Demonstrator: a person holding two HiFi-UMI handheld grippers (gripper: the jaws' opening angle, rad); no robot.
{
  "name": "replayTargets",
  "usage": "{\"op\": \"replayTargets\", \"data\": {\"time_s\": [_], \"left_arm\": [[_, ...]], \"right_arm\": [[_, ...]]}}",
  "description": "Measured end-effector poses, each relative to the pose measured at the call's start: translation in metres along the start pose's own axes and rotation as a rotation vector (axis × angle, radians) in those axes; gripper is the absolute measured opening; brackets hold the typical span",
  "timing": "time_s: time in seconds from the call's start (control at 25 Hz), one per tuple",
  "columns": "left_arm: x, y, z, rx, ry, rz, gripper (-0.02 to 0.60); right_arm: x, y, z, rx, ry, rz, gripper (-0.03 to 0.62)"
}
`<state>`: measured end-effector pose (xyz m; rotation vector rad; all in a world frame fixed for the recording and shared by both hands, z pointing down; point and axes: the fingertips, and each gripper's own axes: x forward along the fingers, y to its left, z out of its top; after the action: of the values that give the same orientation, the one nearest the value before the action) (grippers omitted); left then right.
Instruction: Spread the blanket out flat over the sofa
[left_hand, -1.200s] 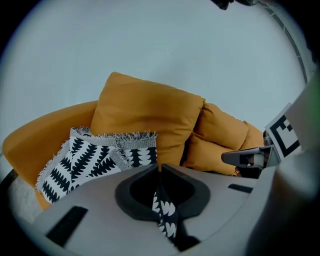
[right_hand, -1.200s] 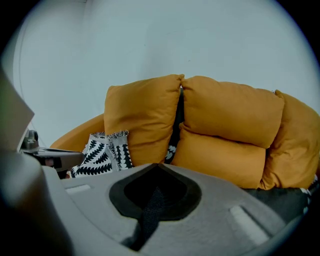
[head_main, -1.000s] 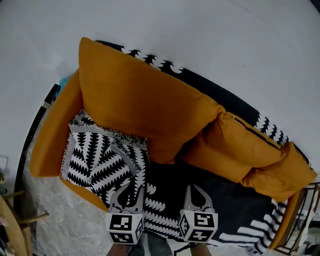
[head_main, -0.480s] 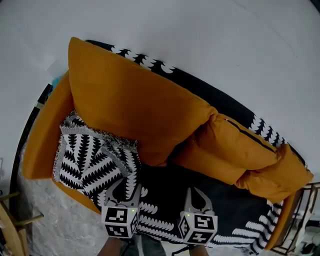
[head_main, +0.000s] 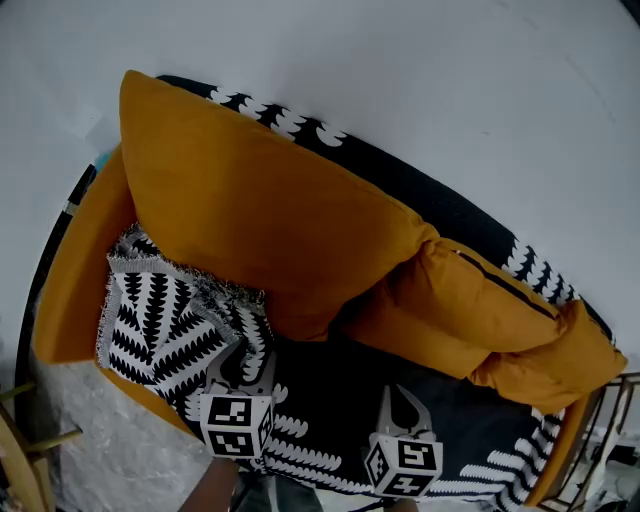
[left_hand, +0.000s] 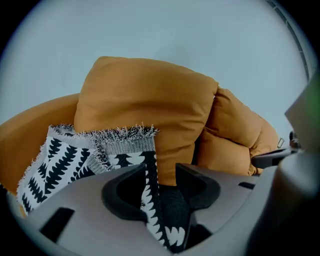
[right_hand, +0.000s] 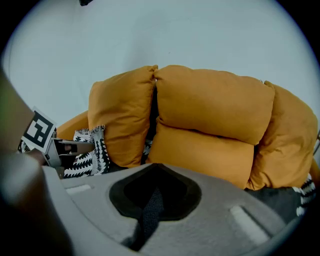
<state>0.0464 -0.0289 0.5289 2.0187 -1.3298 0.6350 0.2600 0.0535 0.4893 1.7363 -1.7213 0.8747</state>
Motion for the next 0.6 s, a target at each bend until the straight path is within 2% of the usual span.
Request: {"op": "replayTargets", "data": {"time_s": [0.32,0.6], "left_arm": [[0.03,0.018,0.007,0.001,0.011,0.035,0.186],[0.046,0.019,0.013,0.012,0.019,0.043,0.186]], "right_arm": [[0.013,-0.021,0.0,0.011,0.023,-0.036,0.005],[0.013,-0.043,-0.004,0.072,0.039,-0.085,0.005]]}}
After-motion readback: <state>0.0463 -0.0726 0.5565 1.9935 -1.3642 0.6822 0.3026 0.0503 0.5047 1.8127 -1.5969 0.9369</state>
